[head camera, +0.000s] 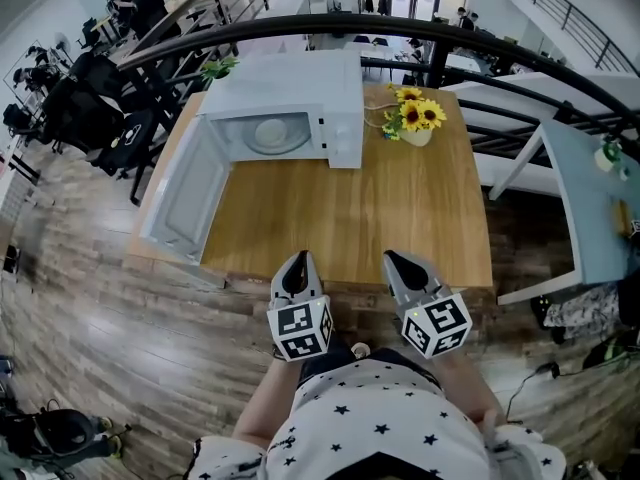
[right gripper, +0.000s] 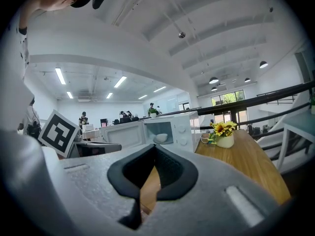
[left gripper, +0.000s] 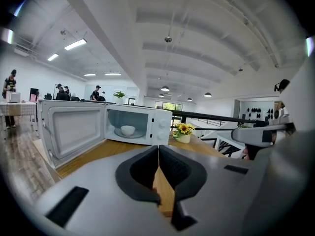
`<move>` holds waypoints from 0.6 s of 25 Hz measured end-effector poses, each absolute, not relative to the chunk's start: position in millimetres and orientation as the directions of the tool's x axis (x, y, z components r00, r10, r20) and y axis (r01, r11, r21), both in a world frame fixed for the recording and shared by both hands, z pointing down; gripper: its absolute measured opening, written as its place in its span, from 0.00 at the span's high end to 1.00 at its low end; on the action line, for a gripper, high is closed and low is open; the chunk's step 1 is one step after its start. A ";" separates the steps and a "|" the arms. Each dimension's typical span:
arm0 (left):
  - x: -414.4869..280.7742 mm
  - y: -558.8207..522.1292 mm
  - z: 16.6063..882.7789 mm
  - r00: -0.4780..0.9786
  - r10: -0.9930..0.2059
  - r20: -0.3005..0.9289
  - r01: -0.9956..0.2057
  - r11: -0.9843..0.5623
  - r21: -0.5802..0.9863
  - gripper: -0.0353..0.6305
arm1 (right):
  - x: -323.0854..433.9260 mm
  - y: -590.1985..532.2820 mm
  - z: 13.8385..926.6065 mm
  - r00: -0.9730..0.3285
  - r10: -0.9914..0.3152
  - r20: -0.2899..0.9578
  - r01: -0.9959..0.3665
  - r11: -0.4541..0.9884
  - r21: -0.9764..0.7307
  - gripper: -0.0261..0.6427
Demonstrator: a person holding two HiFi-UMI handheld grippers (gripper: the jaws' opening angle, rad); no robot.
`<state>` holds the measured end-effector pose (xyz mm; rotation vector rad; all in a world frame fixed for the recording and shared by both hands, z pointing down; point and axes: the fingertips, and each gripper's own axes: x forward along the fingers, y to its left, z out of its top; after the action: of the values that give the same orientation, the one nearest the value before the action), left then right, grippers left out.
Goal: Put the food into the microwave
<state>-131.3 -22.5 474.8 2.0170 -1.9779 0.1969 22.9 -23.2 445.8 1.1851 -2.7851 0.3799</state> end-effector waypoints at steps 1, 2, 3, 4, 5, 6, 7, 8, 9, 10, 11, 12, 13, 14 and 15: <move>-129.8 -19.2 475.0 0.043 -0.950 0.311 -0.993 -0.005 0.121 0.94 | 24.4 -20.4 445.7 -0.692 -0.699 0.178 -0.721 0.666 -0.192 0.95; -128.5 -16.2 475.1 0.048 -0.949 0.312 -0.993 -0.010 0.120 0.94 | 26.1 -18.3 445.6 -0.689 -0.702 0.177 -0.724 0.662 -0.192 0.95; -127.2 -13.4 475.0 0.052 -0.948 0.312 -0.993 -0.015 0.120 0.94 | 27.8 -16.4 445.6 -0.685 -0.706 0.177 -0.728 0.658 -0.192 0.95; -126.0 -10.6 474.7 0.057 -0.948 0.312 -0.993 -0.020 0.120 0.94 | 29.5 -14.4 445.6 -0.682 -0.710 0.176 -0.731 0.654 -0.193 0.95; -124.8 -7.9 474.1 0.061 -0.949 0.311 -0.992 -0.024 0.120 0.94 | 31.0 -12.2 445.7 -0.679 -0.713 0.176 -0.734 0.651 -0.193 0.95; -123.7 -5.3 473.5 0.065 -0.949 0.309 -0.992 -0.028 0.122 0.94 | 32.3 -9.8 445.9 -0.676 -0.716 0.176 -0.736 0.648 -0.194 0.95; -122.7 -3.1 473.3 0.068 -0.949 0.307 -0.992 -0.031 0.125 0.94 | 33.5 -7.5 446.4 -0.674 -0.717 0.176 -0.738 0.646 -0.194 0.95; -121.6 -1.3 473.5 0.071 -0.949 0.307 -0.991 -0.033 0.128 0.94 | 34.7 -5.5 447.2 -0.672 -0.719 0.178 -0.740 0.644 -0.194 0.95; -120.7 0.1 474.1 0.074 -0.949 0.308 -0.991 -0.036 0.130 0.94 | 35.8 -3.5 448.3 -0.670 -0.720 0.179 -0.742 0.642 -0.193 0.95; -119.8 1.4 474.9 0.078 -0.948 0.308 -0.991 -0.039 0.131 0.94 | 36.6 -1.8 449.4 -0.669 -0.721 0.180 -0.743 0.641 -0.192 0.95; -119.0 2.6 475.5 0.081 -0.948 0.308 -0.990 -0.042 0.131 0.94 | 37.1 -0.4 450.0 -0.668 -0.722 0.180 -0.744 0.640 -0.190 0.95; -118.4 3.6 475.6 0.085 -0.948 0.306 -0.990 -0.046 0.132 0.94 | 37.3 0.5 450.1 -0.666 -0.724 0.179 -0.745 0.640 -0.188 0.95; -117.8 4.2 475.2 0.088 -0.949 0.304 -0.990 -0.050 0.132 0.94 | 37.3 0.9 449.6 -0.665 -0.725 0.178 -0.746 0.640 -0.185 0.95; -117.1 4.4 474.4 0.091 -0.949 0.301 -0.990 -0.053 0.132 0.94 | 37.4 0.9 448.8 -0.665 -0.726 0.176 -0.747 0.640 -0.182 0.95; -116.3 4.4 473.6 0.093 -0.950 0.299 -0.990 -0.056 0.132 0.94 | 37.4 0.7 447.8 -0.666 -0.726 0.174 -0.746 0.641 -0.179 0.95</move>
<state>-116.3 4.4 473.6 2.0766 -1.9228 0.1885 37.4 0.7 447.8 1.2441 -2.7678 0.3619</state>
